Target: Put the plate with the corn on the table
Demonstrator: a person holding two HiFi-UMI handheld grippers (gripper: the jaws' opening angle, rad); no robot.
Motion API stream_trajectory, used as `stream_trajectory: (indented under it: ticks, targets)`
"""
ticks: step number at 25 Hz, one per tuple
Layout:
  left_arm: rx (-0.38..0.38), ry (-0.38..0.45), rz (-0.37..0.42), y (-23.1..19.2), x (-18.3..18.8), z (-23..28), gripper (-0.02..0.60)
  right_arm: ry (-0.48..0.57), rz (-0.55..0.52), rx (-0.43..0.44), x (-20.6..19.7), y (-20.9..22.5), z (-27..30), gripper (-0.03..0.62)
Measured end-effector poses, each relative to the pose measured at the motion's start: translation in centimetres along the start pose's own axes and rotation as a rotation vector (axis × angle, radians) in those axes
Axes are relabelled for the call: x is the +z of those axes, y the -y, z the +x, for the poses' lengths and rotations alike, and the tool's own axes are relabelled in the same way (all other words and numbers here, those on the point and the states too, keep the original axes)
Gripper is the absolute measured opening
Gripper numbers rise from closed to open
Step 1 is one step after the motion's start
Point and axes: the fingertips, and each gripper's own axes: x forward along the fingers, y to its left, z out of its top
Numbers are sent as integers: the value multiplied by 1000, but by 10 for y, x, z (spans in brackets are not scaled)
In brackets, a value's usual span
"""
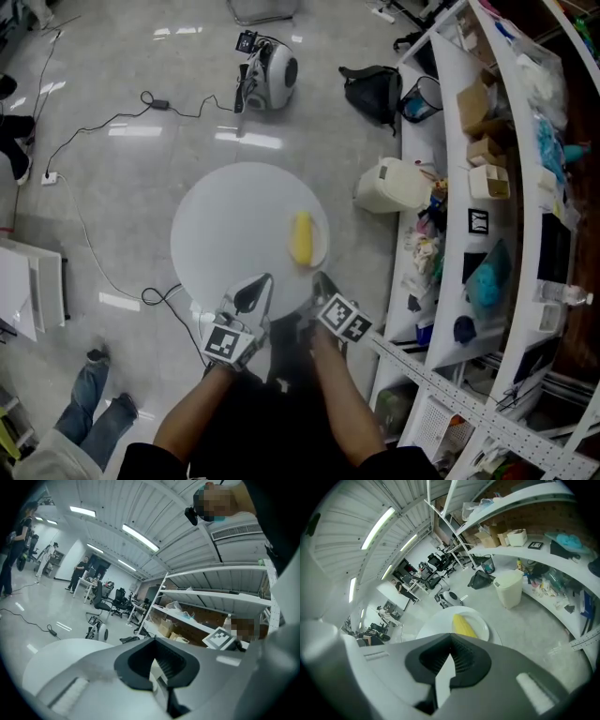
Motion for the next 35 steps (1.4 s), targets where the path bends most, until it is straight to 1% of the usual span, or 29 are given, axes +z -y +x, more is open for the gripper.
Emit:
stream_trajectory:
  ticks: [5,9,17,24,28,32,35]
  targets:
    - [-46,15,53,4,14,-11,4,59,-26,22,8,-24,-19,9]
    - [-54,30,23,10,29,-23,5,115,-51,47,14,-48,-39,9]
    - [-93,35,48,14,46,-46,5,194,-98,76,11,-79,-73,9]
    - [-131,41,75,25,58,-60,5,272,-226,86,14,-103,-110,9]
    - [-155,35,91,35,62,-62,5,326,-289,108,19,-120,-132,9]
    - [-176,30,106,44,62,-62,5,347,-314,122,14,-128,-144,9]
    - [-189,58,118,53,70,-65,3,378,-342,127,15,-132,-155,9]
